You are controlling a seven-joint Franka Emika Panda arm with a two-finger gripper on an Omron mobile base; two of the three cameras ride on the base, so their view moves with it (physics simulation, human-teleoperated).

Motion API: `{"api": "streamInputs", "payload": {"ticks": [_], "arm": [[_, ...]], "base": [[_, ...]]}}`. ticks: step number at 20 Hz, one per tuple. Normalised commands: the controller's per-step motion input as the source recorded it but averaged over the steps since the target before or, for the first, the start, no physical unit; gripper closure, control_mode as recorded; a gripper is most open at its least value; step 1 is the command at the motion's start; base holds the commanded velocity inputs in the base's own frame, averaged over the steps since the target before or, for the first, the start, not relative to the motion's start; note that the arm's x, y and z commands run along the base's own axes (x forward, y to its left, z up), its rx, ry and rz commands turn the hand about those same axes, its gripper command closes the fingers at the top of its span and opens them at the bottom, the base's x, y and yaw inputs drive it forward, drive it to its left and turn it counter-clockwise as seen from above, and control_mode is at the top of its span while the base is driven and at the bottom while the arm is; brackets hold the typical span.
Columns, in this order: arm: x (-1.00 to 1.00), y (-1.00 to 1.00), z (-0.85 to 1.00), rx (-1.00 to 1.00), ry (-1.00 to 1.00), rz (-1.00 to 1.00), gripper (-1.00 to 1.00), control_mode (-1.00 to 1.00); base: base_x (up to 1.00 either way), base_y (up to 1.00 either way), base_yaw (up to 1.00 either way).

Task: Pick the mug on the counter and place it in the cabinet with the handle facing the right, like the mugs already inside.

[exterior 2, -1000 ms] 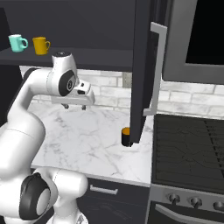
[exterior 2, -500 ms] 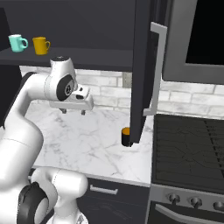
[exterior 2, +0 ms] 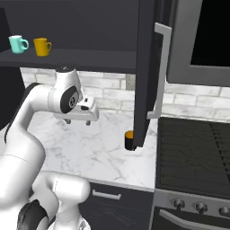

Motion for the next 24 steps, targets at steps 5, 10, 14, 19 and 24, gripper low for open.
{"api": "streamInputs", "payload": {"ticks": [5,10,14,19,24], "arm": [[0.0,-0.22,-0.27,-0.01,0.0,0.0,-1.0,-1.0],[0.0,-0.21,-0.29,-0.01,0.0,0.0,-1.0,-1.0],[0.0,-0.24,-0.29,-0.01,0.0,0.0,-1.0,-1.0],[0.0,-0.28,-0.25,0.0,0.0,0.0,-1.0,-1.0],[0.0,-0.32,-0.26,0.0,0.0,0.0,-1.0,-1.0]], "base": [[0.0,0.0,0.0],[0.0,0.0,0.0],[0.0,0.0,0.0],[0.0,0.0,0.0],[0.0,0.0,0.0]]}}
